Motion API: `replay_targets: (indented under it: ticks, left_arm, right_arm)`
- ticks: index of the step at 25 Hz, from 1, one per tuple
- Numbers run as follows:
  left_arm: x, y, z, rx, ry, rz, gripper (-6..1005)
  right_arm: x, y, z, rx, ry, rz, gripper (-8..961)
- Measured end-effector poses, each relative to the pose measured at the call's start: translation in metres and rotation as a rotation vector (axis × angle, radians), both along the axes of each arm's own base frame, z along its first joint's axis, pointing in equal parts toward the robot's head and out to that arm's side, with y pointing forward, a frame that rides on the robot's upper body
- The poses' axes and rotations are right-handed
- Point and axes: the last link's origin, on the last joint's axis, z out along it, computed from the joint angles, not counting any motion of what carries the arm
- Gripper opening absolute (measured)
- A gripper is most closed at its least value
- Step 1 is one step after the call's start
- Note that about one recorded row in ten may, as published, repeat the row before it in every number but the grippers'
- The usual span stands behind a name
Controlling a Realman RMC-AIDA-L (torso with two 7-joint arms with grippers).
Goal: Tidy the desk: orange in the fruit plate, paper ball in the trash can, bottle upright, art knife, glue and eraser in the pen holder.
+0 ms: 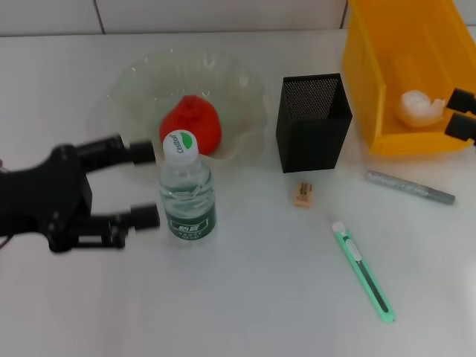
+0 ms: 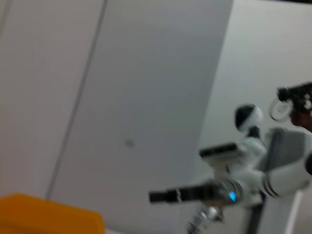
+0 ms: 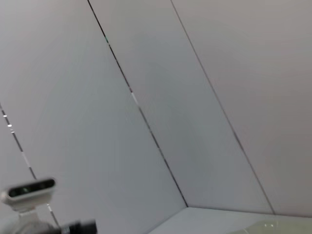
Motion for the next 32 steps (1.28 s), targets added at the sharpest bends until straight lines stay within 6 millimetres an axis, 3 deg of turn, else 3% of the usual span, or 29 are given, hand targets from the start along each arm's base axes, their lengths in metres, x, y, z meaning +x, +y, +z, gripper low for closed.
replay_targets:
  ticks: [2, 4, 8, 13, 17, 21, 29, 32]
  left_arm:
    - [-0.005, -0.007, -0.012, -0.133, 0.097, -0.02, 872]
    - [-0.006, -0.009, -0.015, -0.15, 0.109, -0.019, 872]
    - [-0.009, -0.019, -0.04, -0.186, 0.14, -0.003, 870]
    - [-0.011, -0.02, -0.065, -0.199, 0.184, 0.03, 870]
    - [-0.009, -0.016, -0.072, -0.194, 0.196, 0.035, 870]
    - [-0.007, -0.012, -0.077, -0.186, 0.207, 0.037, 870]
    - [-0.005, -0.006, -0.084, -0.194, 0.233, 0.042, 870]
    - [-0.004, -0.005, -0.085, -0.205, 0.247, 0.041, 870]
  right_arm:
    - [-0.007, 0.002, 0.011, -0.04, -0.006, 0.017, 744]
    - [-0.017, 0.004, 0.023, -0.083, -0.036, 0.049, 744]
    - [-0.039, 0.007, 0.04, -0.173, -0.161, 0.09, 743]
    - [-0.072, 0.015, 0.044, -0.342, -0.364, 0.087, 743]
    - [-0.097, 0.026, 0.04, -0.457, -0.63, -0.007, 743]
    - [-0.114, 0.035, 0.028, -0.473, -0.853, -0.164, 742]
    - [-0.134, 0.041, -0.027, -0.49, -1.091, -0.332, 742]
    - [-0.136, 0.045, -0.042, -0.482, -1.106, -0.385, 742]
